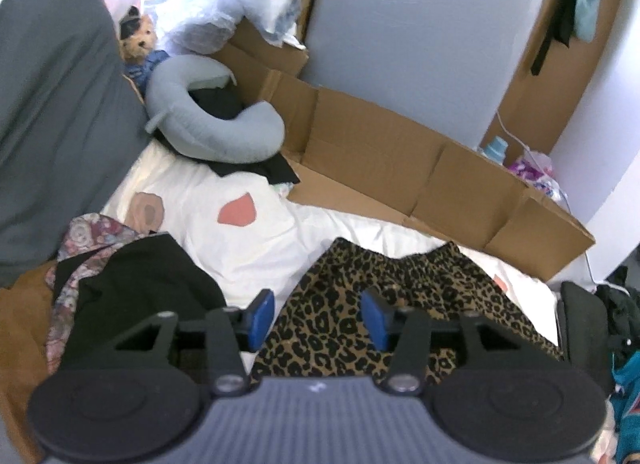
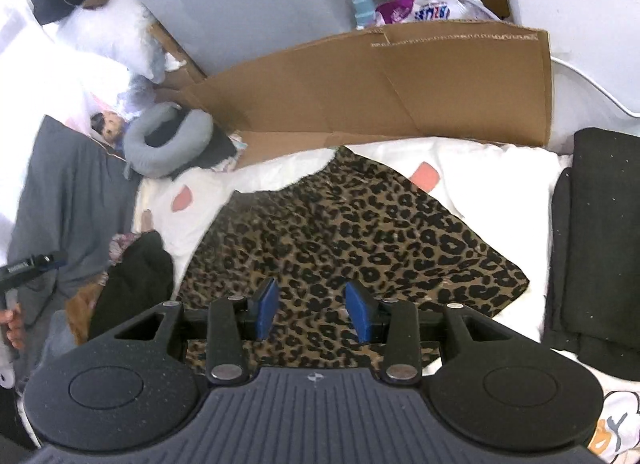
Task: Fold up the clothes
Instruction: 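Lower both open tools onto the waistband of the leopard-print trousers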
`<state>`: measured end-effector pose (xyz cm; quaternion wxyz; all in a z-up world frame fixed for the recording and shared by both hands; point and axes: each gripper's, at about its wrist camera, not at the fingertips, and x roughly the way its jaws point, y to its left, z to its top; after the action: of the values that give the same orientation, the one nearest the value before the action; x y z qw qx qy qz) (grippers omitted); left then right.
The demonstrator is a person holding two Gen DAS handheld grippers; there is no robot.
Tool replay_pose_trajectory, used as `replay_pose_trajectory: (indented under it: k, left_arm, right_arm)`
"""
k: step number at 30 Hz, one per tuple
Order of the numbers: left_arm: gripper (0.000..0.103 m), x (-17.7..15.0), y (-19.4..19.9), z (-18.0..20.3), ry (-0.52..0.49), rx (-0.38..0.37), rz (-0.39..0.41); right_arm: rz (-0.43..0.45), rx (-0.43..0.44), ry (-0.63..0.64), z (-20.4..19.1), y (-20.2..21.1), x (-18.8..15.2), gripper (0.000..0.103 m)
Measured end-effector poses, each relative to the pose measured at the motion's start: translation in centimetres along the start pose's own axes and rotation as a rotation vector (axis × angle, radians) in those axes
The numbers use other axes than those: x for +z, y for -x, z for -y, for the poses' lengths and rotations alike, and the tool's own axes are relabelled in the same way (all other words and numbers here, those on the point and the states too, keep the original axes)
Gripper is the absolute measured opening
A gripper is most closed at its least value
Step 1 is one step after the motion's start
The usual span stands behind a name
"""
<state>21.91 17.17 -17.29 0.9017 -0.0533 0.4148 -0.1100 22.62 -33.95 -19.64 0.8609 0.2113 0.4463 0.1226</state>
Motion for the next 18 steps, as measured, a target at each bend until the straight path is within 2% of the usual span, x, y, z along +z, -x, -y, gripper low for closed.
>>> replay_pose_trajectory:
  k: [10, 18]
  left_arm:
    - [0.051, -2.4, -6.6, 0.5, -0.067, -0.019, -0.067]
    - [0.052, -3.6, -12.6, 1.7, -0.115, -0.016, -0.103]
  right_arm:
    - [0.026, -0.082, 0.074, 0.0, -3.7, -0.9, 0.045]
    - [0.019, -0.160, 0.159, 1.6, -9.1, 0.6, 0.045]
